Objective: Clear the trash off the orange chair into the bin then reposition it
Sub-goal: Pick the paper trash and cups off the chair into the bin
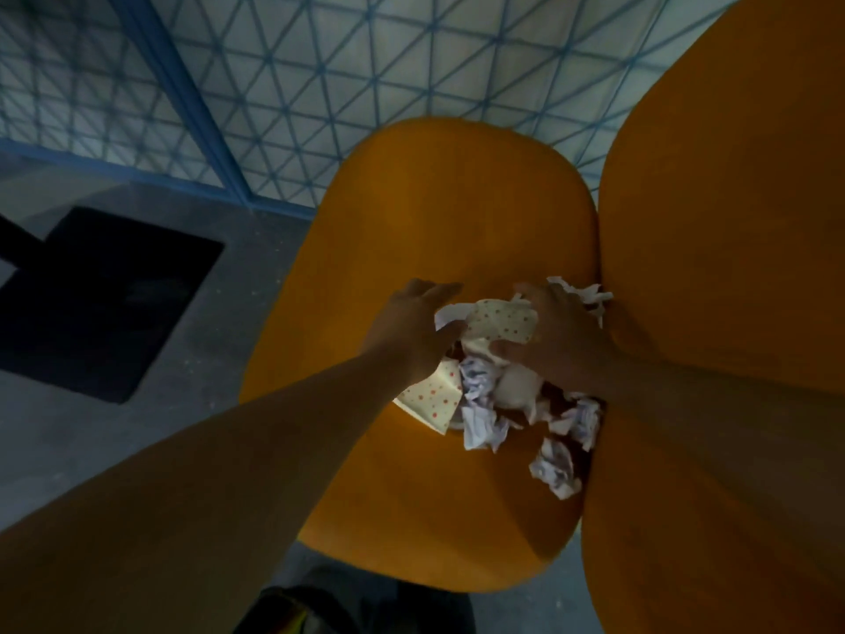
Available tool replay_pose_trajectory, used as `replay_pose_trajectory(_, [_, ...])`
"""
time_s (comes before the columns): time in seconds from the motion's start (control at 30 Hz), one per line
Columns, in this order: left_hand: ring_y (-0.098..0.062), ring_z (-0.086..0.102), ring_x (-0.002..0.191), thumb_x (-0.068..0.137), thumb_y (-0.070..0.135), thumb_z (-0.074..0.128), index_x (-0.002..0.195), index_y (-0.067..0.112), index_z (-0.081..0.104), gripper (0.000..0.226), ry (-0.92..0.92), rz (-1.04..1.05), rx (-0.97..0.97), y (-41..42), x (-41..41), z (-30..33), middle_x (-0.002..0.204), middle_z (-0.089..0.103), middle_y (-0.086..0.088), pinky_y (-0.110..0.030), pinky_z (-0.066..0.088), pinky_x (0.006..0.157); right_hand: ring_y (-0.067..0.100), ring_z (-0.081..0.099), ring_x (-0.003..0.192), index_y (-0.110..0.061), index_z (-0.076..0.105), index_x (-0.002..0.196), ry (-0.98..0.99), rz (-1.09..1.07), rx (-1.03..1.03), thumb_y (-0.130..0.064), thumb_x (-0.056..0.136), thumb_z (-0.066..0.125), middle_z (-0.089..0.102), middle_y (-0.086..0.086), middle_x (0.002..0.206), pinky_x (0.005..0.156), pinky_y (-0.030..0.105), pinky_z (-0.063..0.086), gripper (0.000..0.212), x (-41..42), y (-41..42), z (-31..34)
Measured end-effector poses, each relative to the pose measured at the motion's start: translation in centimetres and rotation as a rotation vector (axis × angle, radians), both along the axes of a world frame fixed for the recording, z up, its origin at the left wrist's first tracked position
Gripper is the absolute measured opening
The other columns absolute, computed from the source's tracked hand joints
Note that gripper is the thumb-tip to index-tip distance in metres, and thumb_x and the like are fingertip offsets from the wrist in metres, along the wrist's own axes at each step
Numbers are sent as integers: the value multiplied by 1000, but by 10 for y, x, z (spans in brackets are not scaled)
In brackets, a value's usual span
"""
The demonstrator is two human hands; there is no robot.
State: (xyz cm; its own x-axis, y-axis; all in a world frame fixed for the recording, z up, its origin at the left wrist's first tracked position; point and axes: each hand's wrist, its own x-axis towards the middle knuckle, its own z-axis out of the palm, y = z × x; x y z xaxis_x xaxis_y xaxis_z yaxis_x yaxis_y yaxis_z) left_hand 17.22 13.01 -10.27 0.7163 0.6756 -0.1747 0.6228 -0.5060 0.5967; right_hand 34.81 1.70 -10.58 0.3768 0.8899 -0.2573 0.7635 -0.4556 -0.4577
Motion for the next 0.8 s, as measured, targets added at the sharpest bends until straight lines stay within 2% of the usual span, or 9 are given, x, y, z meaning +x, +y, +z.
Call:
replay_pose_trajectory(0.1, [-28,47,123,95,38,52,140,35,44,45,132,-35,43,5,17,-12,138,47,-4,-41,47,93,26,30,137,-29,23,148,99,23,-65,-53,74,74,29,4,151,105,47,36,93,10,8,-12])
replay_pose_trajectory(0.2, [-28,56,107,94,23,55,126,27,61,33,57,2,45,7,22,-22,122,57,-6,-37,50,84,22,40,131,-25,32,144,158,10,13,-42,71,81,40,2,145,99,40,41,89,17,17,-21])
replay_pose_trajectory(0.33, [-26,60,98,92,11,56,119,20,67,31,-75,79,55,11,22,-25,116,59,-9,-36,52,82,22,60,103,-16,54,125,182,-10,172,-21,84,71,60,1,114,80,35,50,45,25,30,-20])
replay_pose_trajectory(0.37, [-24,61,97,92,9,57,118,19,67,30,-116,101,70,12,20,-23,116,60,-9,-34,52,80,22,60,100,-14,57,120,197,-28,205,-18,86,69,62,2,111,79,35,51,37,26,33,-18])
replay_pose_trajectory(0.43, [-17,61,95,90,8,60,118,19,67,31,-180,144,121,15,16,-19,115,62,-6,-21,48,75,22,61,98,-11,60,115,217,-76,273,-14,88,65,64,6,110,78,35,51,28,25,40,-14])
replay_pose_trajectory(0.5, [-11,60,92,89,9,63,118,21,67,31,-240,204,140,19,9,-12,115,63,-3,-9,44,71,21,59,96,-9,60,114,219,-125,338,-13,91,62,62,8,111,75,33,49,23,21,45,-7])
replay_pose_trajectory(0.6, [-13,62,94,89,13,64,117,22,67,30,-283,269,149,24,-7,-1,116,63,-3,-19,52,74,20,58,93,-9,60,113,205,-159,425,-14,92,60,62,8,111,75,37,52,21,11,51,6])
replay_pose_trajectory(0.73, [-6,52,88,89,13,64,119,21,66,31,-291,287,167,20,-41,19,111,57,-1,2,37,67,25,63,93,-13,61,112,220,-117,496,-16,91,61,65,10,107,76,43,56,21,-18,53,25])
replay_pose_trajectory(0.8, [-9,53,93,90,13,63,120,25,66,32,-323,299,144,12,-65,27,111,51,1,-2,40,74,27,62,94,-11,60,113,195,-59,520,-15,91,61,64,11,109,77,43,55,22,-45,47,35])
